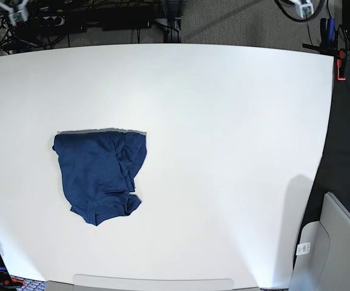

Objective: Fold the T-shirt properly

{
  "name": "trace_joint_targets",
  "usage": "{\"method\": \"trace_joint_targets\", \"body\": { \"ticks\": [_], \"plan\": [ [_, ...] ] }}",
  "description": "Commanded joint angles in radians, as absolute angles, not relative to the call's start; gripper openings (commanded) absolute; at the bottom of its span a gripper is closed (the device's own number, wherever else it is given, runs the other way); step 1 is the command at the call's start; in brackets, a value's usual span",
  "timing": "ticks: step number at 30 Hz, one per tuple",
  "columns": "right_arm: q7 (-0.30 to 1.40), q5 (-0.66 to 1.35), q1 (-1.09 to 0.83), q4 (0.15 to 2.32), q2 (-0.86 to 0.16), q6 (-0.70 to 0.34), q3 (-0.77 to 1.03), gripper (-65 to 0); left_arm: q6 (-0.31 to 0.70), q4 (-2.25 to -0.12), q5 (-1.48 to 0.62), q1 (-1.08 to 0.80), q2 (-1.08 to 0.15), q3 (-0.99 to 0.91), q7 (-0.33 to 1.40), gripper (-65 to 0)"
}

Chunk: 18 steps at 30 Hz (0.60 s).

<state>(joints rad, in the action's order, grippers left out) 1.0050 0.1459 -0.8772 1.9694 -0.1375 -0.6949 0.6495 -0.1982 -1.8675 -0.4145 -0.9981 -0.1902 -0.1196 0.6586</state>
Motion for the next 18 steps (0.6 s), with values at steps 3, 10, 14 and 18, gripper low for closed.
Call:
{"method": "trace_joint_targets", "body": {
  "ticks": [3,10,14,18],
  "plan": [
    [1.004,0.051,-0.849,1.908,-0.131,-0.698,0.541,-64.0,-0.205,-1.764,-0.415,-0.952,-0.194,-0.079,0.653,-64.8],
    [0.981,-0.119,-0.638,1.586,-0.085,-0.698,0.435,-64.0,-0.205,-1.48,-0.415,-0.805,-0.196,0.033,0.576,-64.8],
    [0.891,-0.199,-0.501,1.336,-0.067,-0.698,0.433,-64.0,-0.205,-1.242,-0.415,-0.676,-0.196,0.085,0.524,-64.8],
    [0.771,-0.229,-0.361,1.055,-0.073,-0.698,0.381,-64.0,-0.205,-1.021,-0.415,-0.549,-0.196,0.13,0.46,-64.8]
  ]
}}
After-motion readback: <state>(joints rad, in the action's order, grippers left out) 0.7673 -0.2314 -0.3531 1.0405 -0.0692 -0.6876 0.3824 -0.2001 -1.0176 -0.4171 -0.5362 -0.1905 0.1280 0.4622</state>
